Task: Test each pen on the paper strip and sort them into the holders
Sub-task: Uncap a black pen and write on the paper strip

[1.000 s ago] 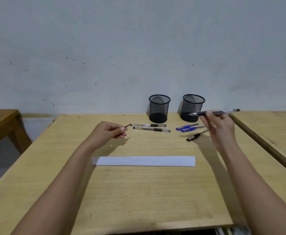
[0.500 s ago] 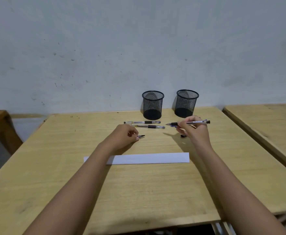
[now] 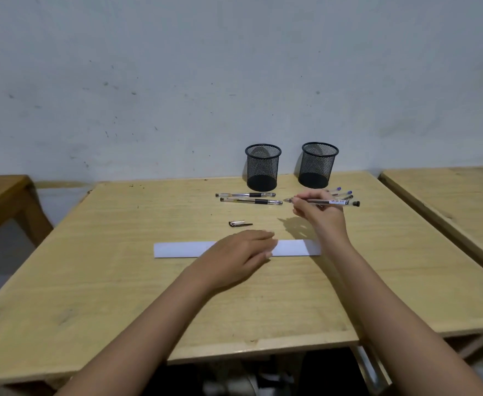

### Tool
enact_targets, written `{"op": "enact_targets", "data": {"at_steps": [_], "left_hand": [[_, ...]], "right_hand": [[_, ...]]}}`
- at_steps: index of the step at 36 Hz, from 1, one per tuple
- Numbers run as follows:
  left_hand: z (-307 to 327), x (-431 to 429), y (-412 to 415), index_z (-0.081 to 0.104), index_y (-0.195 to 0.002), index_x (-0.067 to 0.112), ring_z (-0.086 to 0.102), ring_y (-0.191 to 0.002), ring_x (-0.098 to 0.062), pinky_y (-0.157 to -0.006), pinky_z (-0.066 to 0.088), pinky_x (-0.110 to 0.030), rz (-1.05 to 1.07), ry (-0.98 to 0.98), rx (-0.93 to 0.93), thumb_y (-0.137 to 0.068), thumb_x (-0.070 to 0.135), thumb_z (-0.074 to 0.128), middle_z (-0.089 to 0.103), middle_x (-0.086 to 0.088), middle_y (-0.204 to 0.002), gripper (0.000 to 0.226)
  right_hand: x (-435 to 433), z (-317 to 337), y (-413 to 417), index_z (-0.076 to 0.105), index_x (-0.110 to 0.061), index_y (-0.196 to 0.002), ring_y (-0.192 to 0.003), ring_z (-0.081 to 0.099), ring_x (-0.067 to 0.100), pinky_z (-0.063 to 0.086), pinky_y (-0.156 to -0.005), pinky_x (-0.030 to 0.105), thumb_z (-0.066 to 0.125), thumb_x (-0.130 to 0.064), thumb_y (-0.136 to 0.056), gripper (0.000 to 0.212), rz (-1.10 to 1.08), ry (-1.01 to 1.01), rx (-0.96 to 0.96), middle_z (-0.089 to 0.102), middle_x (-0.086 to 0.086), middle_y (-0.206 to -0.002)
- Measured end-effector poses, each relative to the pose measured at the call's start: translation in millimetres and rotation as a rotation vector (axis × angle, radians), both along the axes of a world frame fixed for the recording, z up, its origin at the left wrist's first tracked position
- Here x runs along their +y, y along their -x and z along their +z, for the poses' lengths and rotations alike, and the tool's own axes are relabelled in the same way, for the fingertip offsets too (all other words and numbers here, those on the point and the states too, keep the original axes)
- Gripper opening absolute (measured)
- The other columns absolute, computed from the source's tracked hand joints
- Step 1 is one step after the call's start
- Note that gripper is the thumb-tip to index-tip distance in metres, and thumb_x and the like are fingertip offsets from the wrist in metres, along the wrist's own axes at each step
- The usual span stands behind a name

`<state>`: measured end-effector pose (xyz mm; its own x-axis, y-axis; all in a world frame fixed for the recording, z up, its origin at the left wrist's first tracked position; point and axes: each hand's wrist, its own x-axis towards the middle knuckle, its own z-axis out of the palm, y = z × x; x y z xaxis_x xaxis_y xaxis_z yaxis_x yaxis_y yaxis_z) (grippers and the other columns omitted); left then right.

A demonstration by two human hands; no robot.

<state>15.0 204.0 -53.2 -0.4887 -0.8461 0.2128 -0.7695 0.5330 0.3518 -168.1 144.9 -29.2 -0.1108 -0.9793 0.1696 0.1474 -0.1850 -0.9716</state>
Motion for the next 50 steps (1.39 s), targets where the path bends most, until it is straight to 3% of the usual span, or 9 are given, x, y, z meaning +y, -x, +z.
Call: {"op": "enact_targets", "data": {"at_steps": [4,8,13,17,24,30,40,50], "left_hand": [[-6,-2,1,0.045,-0.138,0.025,0.032,-0.137,-0.006,-0.11,0.03,-0.023,0.029,-0.003,-0.02,-0.099,0.031,0.038,0.037,0.009,-0.149,0.039],[-14,-7,1,0.039,-0.141,0.026,0.028,-0.139,-0.005,-0.111,0.022,-0.02,0.029,-0.049,-0.038,-0.1,0.029,0.036,0.033,0.009,-0.151,0.041],[-31,-8,2,0.029,-0.145,0.027,0.019,-0.142,-0.002,-0.118,0.017,-0.029,-0.008,-0.193,-0.065,-0.1,0.034,0.03,0.025,0.011,-0.154,0.045],[-33,-7,3,0.025,-0.146,0.027,0.014,-0.142,0.0,-0.118,0.013,-0.027,-0.02,-0.186,-0.073,-0.1,0.038,0.029,0.022,0.012,-0.155,0.047],[-25,-5,1,0.02,-0.147,0.027,0.01,-0.142,0.002,-0.116,0.008,-0.022,-0.002,-0.147,-0.096,-0.1,0.038,0.027,0.016,0.013,-0.156,0.049],[-18,-6,-1,0.02,-0.147,0.027,0.01,-0.142,0.003,-0.115,0.007,-0.021,0.003,-0.13,-0.093,-0.1,0.037,0.027,0.017,0.013,-0.155,0.048],[-21,-5,0,0.022,-0.147,0.026,0.01,-0.142,0.003,-0.116,0.007,-0.021,0.012,-0.132,-0.088,-0.1,0.036,0.029,0.018,0.013,-0.155,0.048],[-22,-7,0,0.022,-0.147,0.026,0.011,-0.142,0.002,-0.114,0.007,-0.02,0.01,-0.118,-0.099,-0.1,0.037,0.029,0.018,0.013,-0.155,0.048]], "right_hand": [[5,-8,-3,0.057,-0.002,-0.083,-0.056,0.057,0.009,0.049,-0.055,0.016,0.068,-0.001,-0.079,0.011,-0.012,-0.022,0.108,0.06,0.008,-0.071],[8,-13,-4,0.057,-0.007,-0.077,-0.054,0.058,0.01,0.051,-0.055,0.017,0.067,-0.004,-0.081,0.011,0.03,-0.051,0.122,0.062,0.007,-0.068],[9,-30,-5,0.054,-0.004,-0.081,-0.048,0.057,0.004,0.051,-0.052,0.015,0.073,0.0,-0.073,0.021,0.008,-0.098,0.286,0.06,0.006,-0.066],[9,-32,-4,0.049,-0.009,-0.07,-0.047,0.052,0.008,0.047,-0.047,0.017,0.07,0.0,-0.074,0.023,0.004,-0.165,0.346,0.056,0.007,-0.063],[3,-27,-9,0.042,-0.008,-0.054,-0.058,0.046,0.018,0.043,-0.055,0.03,0.064,0.007,-0.066,0.029,-0.021,-0.132,0.386,0.044,0.01,-0.059],[-1,-25,-11,0.039,-0.009,-0.052,-0.057,0.045,0.022,0.041,-0.052,0.029,0.063,0.009,-0.065,0.032,0.0,-0.08,0.372,0.043,0.013,-0.059],[0,-29,-11,0.038,-0.008,-0.052,-0.052,0.044,0.015,0.041,-0.05,0.025,0.063,0.007,-0.066,0.033,0.018,-0.06,0.392,0.041,0.009,-0.056],[-5,-32,-11,0.043,-0.006,-0.057,-0.066,0.046,0.026,0.042,-0.06,0.034,0.066,0.001,-0.066,0.025,0.054,-0.072,0.453,0.043,0.012,-0.062]]}}
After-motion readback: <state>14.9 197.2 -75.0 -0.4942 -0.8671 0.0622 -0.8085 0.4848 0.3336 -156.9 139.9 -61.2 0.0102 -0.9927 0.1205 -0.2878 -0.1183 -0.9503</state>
